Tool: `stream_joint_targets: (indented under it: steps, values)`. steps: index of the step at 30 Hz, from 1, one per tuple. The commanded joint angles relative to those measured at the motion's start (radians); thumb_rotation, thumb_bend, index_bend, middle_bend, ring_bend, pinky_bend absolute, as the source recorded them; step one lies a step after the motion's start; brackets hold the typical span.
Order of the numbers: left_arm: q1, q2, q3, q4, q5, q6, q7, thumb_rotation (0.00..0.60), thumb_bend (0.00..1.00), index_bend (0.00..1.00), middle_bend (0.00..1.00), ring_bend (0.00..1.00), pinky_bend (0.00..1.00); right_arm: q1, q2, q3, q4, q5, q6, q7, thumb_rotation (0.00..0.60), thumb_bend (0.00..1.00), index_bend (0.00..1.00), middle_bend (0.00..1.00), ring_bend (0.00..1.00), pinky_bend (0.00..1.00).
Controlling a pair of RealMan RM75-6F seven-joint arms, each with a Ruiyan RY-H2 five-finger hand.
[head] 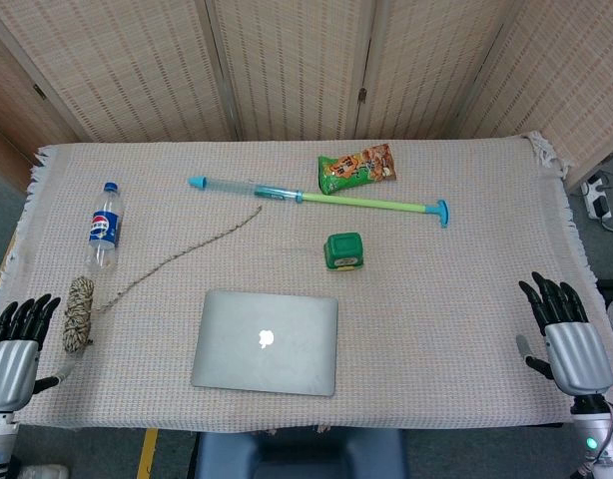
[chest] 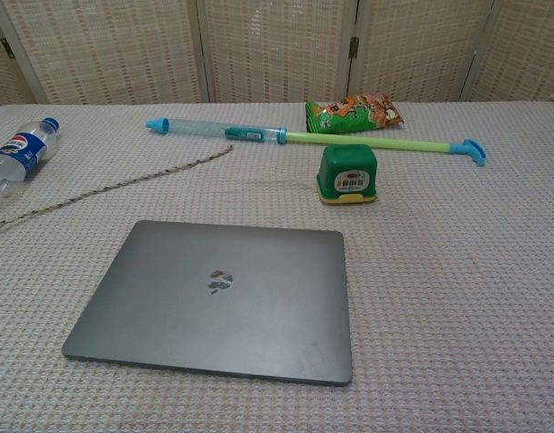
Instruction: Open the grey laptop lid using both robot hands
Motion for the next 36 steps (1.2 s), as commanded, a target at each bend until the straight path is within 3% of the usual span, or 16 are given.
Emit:
stream_joint_targets:
  steps: [1, 11, 20, 28, 36]
  values:
    - [-0.001, -0.009, 0.001, 0.007, 0.003, 0.000, 0.001, 0.600, 0.19, 0.09, 0.11, 0.09, 0.00, -0.001, -0.002, 0.002, 0.000, -0.004, 0.008, 0.000, 0.600, 0.44, 0.00, 0.00, 0.00, 0.00]
    - [-0.030, -0.018, -0.004, 0.021, 0.053, 0.003, -0.021, 0.600, 0.19, 0.10, 0.11, 0.09, 0.00, -0.011, 0.005, 0.002, -0.005, -0.005, 0.027, 0.001, 0.600, 0.44, 0.00, 0.00, 0.00, 0.00]
    - [-0.143, -0.025, -0.008, 0.017, 0.192, -0.046, -0.095, 0.600, 0.20, 0.13, 0.12, 0.09, 0.00, -0.014, 0.018, 0.001, -0.015, -0.008, 0.030, 0.007, 0.600, 0.44, 0.00, 0.00, 0.00, 0.00]
    - [-0.290, -0.048, 0.013, -0.025, 0.312, -0.187, -0.112, 0.600, 0.20, 0.13, 0.13, 0.09, 0.00, -0.014, 0.019, -0.005, -0.010, -0.011, 0.024, 0.020, 0.600, 0.44, 0.00, 0.00, 0.00, 0.00]
    - [-0.396, -0.110, 0.038, -0.072, 0.348, -0.327, -0.086, 0.600, 0.20, 0.12, 0.13, 0.09, 0.00, -0.013, 0.016, -0.008, -0.002, -0.012, 0.018, 0.034, 0.600, 0.45, 0.00, 0.00, 0.00, 0.00]
